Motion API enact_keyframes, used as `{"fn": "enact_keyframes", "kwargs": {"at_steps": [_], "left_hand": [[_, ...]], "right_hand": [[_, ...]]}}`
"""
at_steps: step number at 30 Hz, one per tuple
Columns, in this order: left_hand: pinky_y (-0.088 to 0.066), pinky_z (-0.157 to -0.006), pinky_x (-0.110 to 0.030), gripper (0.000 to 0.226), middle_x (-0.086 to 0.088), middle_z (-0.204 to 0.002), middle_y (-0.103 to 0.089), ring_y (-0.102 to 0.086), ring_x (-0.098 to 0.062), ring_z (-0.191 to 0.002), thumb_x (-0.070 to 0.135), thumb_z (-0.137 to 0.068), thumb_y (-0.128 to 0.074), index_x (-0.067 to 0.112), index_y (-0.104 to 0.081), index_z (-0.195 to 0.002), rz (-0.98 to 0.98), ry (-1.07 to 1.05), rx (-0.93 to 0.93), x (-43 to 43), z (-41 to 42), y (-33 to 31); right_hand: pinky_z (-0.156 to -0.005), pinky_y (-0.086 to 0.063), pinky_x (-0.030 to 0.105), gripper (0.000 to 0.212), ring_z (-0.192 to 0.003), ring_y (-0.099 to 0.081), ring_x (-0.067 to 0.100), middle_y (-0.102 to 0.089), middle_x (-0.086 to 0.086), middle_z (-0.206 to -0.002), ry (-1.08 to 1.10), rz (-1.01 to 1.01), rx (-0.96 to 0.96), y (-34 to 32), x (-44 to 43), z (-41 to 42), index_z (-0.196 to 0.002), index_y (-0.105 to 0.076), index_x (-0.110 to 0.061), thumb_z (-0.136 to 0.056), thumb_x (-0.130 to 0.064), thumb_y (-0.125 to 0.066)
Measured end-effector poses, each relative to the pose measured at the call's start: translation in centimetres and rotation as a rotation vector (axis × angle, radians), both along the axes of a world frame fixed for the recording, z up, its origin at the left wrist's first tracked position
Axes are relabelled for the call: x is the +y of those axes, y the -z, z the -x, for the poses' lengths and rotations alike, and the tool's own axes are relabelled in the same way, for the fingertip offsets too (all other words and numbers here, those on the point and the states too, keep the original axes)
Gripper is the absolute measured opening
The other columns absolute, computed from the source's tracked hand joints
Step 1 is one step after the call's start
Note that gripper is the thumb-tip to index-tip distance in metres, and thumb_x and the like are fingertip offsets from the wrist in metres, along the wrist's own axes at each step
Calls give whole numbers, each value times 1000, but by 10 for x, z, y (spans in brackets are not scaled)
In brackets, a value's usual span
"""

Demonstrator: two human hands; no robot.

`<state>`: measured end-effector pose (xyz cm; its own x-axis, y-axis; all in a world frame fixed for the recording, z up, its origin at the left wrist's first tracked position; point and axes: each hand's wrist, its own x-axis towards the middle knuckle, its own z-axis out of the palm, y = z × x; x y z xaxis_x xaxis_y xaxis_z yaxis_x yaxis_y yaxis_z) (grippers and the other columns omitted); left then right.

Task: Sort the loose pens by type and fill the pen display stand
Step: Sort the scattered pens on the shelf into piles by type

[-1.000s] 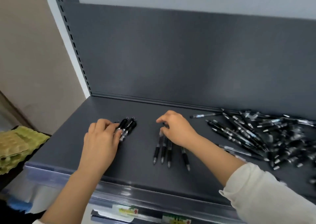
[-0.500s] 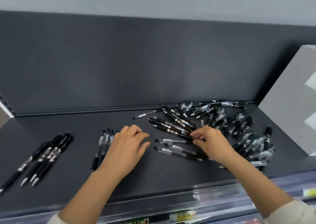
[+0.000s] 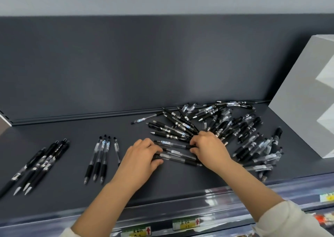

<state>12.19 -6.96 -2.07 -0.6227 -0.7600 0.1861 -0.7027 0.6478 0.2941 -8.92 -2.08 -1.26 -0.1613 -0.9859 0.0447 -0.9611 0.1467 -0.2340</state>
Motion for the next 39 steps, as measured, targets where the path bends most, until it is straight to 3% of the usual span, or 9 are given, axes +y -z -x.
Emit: {"fn": "enact_keyframes", "kwargs": {"at_steps": [10,12,16,21,25,28,31,35,39], "left_hand": [[-39,-99,-28,40,9,-123,-48,-43,-14,-115,34,-91,-55,25,-51,-130,-87,-112,-13,-2,-4,5],[-38,-100,-29,39,7,-124,-49,-42,-15,-117,34,-91,-55,24,-53,-128,-131,-119,-2,-4,-3,6],[-39,-97,-29,29,8,-119,-51,-42,-15,-115,32,-91,-56,24,-60,-118,-165,-116,13,-6,-1,6],[-41,-94,-28,20,7,-111,-53,-44,-14,-110,28,-90,-58,24,-62,-109,-173,-110,33,-6,2,6],[-46,-87,-28,9,14,-93,-54,-52,-10,-99,23,-86,-64,28,-58,-90,-233,-97,96,-5,1,4],[-47,-80,-20,20,14,-88,-61,-58,-5,-87,19,-83,-68,34,-54,-79,-361,-121,233,-2,-3,-1],[-46,-78,-14,18,11,-88,-67,-63,-2,-86,18,-81,-71,32,-60,-80,-518,-145,430,2,-7,-8],[-56,-78,-28,10,-2,-85,-70,-68,-12,-81,7,-87,-63,17,-61,-89,-817,-223,909,6,-15,-19],[-58,-66,-25,12,0,-75,-65,-65,-7,-66,7,-92,-54,15,-61,-98,-754,-398,1154,-4,-38,-31]], "right_hand": [[-79,-45,32,9,-95,-51,19,-52,-2,-93,-25,-82,-115,-15,14,24,-93,-60,-18,-86,-23,-64],[-78,-45,29,14,-89,-53,16,-55,-1,-95,-48,-139,-129,-15,18,26,-98,-62,-17,-87,-25,-64],[-74,-38,24,23,-85,-47,12,-50,-5,-93,-113,-156,-117,-8,21,20,-109,-62,-17,-89,-29,-60],[-73,-41,26,15,-86,-51,14,-54,-5,-93,-159,-156,-80,-9,22,16,-100,-63,-20,-89,-30,-60],[-70,-43,28,13,-87,-56,17,-57,-6,-90,-186,-205,-38,-12,23,14,-99,-61,-22,-89,-30,-59],[-76,-43,30,18,-96,-54,19,-49,-6,-95,-204,-181,-2,-10,24,13,-105,-59,-22,-91,-32,-55],[-77,-45,31,14,-92,-53,16,-52,-6,-97,-174,-135,-33,-8,24,14,-102,-60,-23,-91,-31,-55],[-76,-47,30,9,-84,-57,13,-60,-7,-89,-95,-49,-210,-9,20,6,-95,-64,-21,-88,-27,-62],[-72,-41,22,6,-74,-58,7,-63,-10,-77,-15,-18,-486,-13,10,-21,-83,-63,-25,-84,-23,-68]]}}
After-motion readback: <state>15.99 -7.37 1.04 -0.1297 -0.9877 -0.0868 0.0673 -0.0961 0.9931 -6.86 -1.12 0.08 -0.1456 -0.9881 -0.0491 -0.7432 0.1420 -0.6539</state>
